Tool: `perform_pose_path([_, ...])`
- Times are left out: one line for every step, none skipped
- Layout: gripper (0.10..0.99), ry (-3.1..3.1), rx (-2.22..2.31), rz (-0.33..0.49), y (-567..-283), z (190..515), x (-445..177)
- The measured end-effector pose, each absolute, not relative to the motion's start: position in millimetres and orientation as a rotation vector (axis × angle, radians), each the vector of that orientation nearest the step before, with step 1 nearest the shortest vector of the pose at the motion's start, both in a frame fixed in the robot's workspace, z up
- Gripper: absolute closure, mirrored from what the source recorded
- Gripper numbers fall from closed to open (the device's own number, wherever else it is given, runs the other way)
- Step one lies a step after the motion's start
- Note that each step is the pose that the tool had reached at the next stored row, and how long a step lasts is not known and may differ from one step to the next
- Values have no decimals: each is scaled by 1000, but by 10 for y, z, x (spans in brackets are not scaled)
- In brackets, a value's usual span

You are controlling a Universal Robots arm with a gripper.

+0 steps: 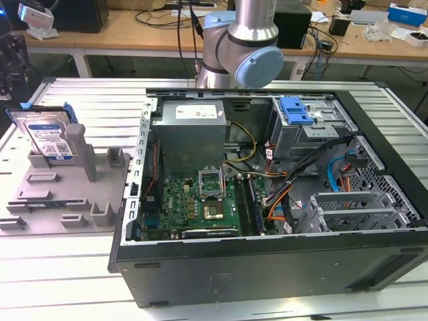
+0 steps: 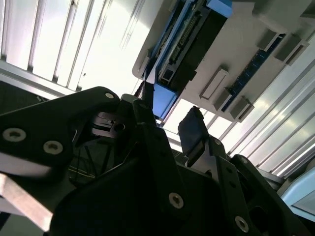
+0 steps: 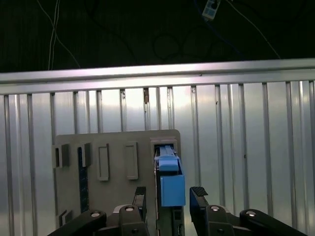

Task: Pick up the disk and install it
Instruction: 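Pick up the disk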

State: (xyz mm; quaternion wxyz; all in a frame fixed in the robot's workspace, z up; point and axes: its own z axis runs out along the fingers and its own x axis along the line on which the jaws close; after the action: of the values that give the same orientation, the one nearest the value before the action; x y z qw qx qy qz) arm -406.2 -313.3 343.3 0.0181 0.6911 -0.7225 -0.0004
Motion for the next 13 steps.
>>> perform_pose_path([604, -2244, 2147, -1, -3133, 3433, -4062])
perform_pose_path([604, -2244, 2147, -1, -3133, 3432, -4062])
perform_pose_path([604, -2244, 2147, -1, -3132, 3429, -4061])
perform_pose_path([604, -2244, 2147, -1, -3133, 3427, -4061])
perform_pose_path([604, -2244, 2146, -1, -3133, 3424, -4062])
perform_pose_path([604, -2244, 2146, -1, -3133, 3420, -4062])
perform_pose_path([604, -2244, 2146, 0, -3132, 3415, -4062])
perform_pose_path([604, -2243, 2146, 1, -3133, 3409, -4062])
perform_pose_path([604, -2243, 2146, 1, -3133, 3404, -4062])
perform_pose_path([604, -2243, 2145, 2, -3133, 3400, -4062])
perform_pose_path([604, -2242, 2145, 3, -3133, 3395, -4062])
perform_pose_path([604, -2242, 2145, 3, -3133, 3390, -4062])
perform_pose_path([604, -2242, 2144, 4, -3133, 3382, -4062])
